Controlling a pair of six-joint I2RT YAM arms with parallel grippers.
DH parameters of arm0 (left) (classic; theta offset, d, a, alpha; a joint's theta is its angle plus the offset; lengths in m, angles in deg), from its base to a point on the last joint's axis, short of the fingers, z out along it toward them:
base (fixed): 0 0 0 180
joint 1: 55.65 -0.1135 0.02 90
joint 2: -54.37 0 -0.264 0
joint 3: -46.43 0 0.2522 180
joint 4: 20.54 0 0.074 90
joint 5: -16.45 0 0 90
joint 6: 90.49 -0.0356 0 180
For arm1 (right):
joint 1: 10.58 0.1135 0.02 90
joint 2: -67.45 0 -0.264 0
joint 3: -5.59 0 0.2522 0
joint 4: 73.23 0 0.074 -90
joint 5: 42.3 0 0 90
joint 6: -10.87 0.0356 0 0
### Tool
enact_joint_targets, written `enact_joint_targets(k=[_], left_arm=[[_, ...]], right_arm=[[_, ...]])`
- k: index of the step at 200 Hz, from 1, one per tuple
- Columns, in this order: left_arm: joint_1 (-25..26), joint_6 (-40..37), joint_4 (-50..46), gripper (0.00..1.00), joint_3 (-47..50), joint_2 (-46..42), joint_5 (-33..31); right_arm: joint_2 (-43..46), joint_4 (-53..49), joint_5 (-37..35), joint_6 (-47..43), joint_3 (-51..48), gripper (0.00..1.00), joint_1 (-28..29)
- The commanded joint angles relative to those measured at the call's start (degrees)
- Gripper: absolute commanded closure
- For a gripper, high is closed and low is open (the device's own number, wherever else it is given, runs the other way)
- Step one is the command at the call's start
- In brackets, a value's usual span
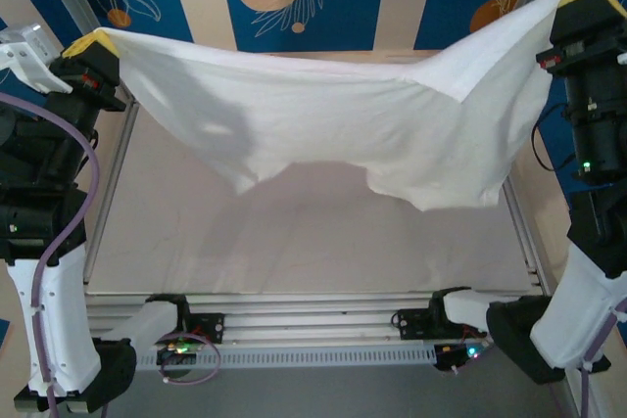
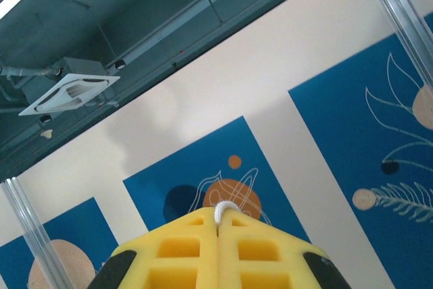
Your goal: Fold the inside-out t-shirt
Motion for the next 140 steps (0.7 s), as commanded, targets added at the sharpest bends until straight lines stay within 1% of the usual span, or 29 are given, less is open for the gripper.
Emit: enact_joint_targets(k=[1,24,44,114,140], left_arm=[[-0.37,-4.19,4.3,1.0,-0.63,-2.39,-3.05],[-0.38,-4.39,4.18,1.0,-2.82,-3.26,-2.9],[-0.38,-4.26,3.86,1.0,-4.3,-4.21,-1.76],[-0.32,-4.06,1.57,1.0,-5.22,-6.43,-0.15],[-0.24,-4.55,1.06,1.0,-4.52,-6.14,-1.24]], right_arm=[[-2.97,-2.82,0.66,-2.96,7.69,1.0,-0.21],[-5.7,-4.54,3.36,-1.79,14.96,1.0,-0.16],[-6.41,-5.39,5.74,-0.81,18.32,1.0,-0.21],[-4.28,-5.44,12.92,1.81,18.47,1.0,-0.3],[-4.46,-5.0,13.12,1.9,16.91,1.0,-0.37]])
